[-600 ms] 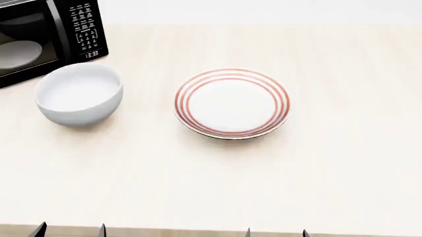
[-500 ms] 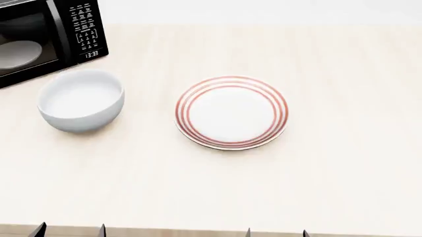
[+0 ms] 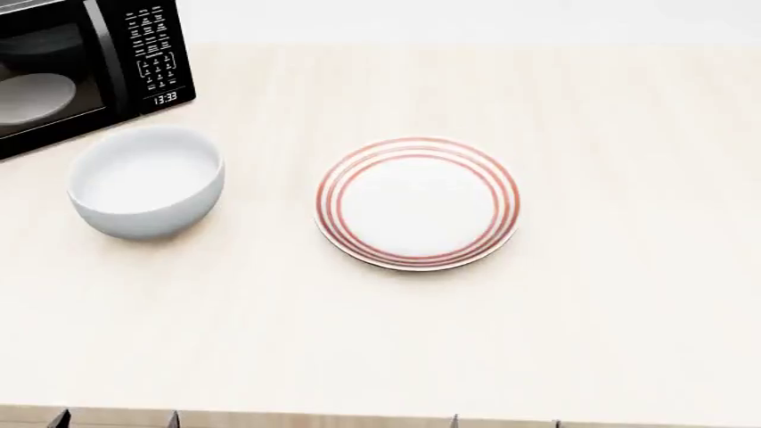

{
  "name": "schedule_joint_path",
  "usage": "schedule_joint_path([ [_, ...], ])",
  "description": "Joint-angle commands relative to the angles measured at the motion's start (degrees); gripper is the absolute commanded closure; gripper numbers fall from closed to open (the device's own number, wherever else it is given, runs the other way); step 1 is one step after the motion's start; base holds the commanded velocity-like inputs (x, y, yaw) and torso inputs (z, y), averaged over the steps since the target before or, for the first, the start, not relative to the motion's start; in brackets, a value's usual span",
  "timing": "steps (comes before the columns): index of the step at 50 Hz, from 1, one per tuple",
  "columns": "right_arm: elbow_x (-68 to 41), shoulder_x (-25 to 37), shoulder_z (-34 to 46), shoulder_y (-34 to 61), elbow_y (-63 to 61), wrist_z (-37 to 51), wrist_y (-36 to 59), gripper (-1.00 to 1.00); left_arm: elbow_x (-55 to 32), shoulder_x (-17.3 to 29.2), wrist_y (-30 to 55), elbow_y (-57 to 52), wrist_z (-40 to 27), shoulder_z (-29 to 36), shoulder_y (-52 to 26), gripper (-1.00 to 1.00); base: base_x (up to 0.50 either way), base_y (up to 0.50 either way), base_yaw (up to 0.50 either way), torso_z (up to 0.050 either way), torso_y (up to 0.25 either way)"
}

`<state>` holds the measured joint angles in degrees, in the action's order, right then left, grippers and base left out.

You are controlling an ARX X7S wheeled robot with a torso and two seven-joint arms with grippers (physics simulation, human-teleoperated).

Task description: Pick up the white bowl and put it on the plate.

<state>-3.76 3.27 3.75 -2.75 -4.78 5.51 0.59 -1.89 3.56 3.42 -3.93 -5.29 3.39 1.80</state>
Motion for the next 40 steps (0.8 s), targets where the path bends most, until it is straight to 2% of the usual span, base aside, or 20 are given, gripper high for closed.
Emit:
schedule_joint_path([
  [1,-1.1,-0.2,-1.6,-4.4,-15.9,2.0,-1.4,-1.00,-2.6,0.4,5.4,-11.5,0.4,-1.6,1.2,-1.00,0.00,0.00,0.00,0.000,0.000],
  [4,-1.9,0.6,-2.0,-5.9,-23.3,2.6,-0.9,-1.00,-2.5,1.2,6.9,-17.2,-0.1,-1.5,1.6,-1.00,0.00,0.00,0.00,0.000,0.000],
  [13,-2.6,2.3,-0.3,-3.5,-41.4,4.7,9.7,-1.00,-2.2,3.0,12.3,-35.6,-0.8,0.3,4.0,-1.00,0.00,0.00,0.00,0.000,0.000],
  [22,-2.0,3.4,1.3,-0.2,-53.5,7.1,20.3,-1.00,-4.7,3.6,18.6,-47.8,-2.3,-0.2,4.6,-1.00,0.00,0.00,0.00,0.000,0.000],
  [26,-1.4,5.0,2.8,1.4,-55.2,9.3,22.8,-1.00,-5.6,3.9,20.1,-50.1,-2.8,-0.5,4.3,-1.00,0.00,0.00,0.00,0.000,0.000],
  [35,-4.8,8.9,4.9,1.8,-54.9,13.7,22.2,-1.00,-5.9,4.6,20.0,-50.1,-3.6,-0.4,4.2,-1.00,0.00,0.00,0.00,0.000,0.000],
  [40,-5.0,9.8,5.5,1.7,-54.9,14.4,21.3,-1.00,-5.8,5.1,20.0,-50.1,-3.9,0.1,4.3,-1.00,0.41,0.00,0.00,0.000,0.000],
])
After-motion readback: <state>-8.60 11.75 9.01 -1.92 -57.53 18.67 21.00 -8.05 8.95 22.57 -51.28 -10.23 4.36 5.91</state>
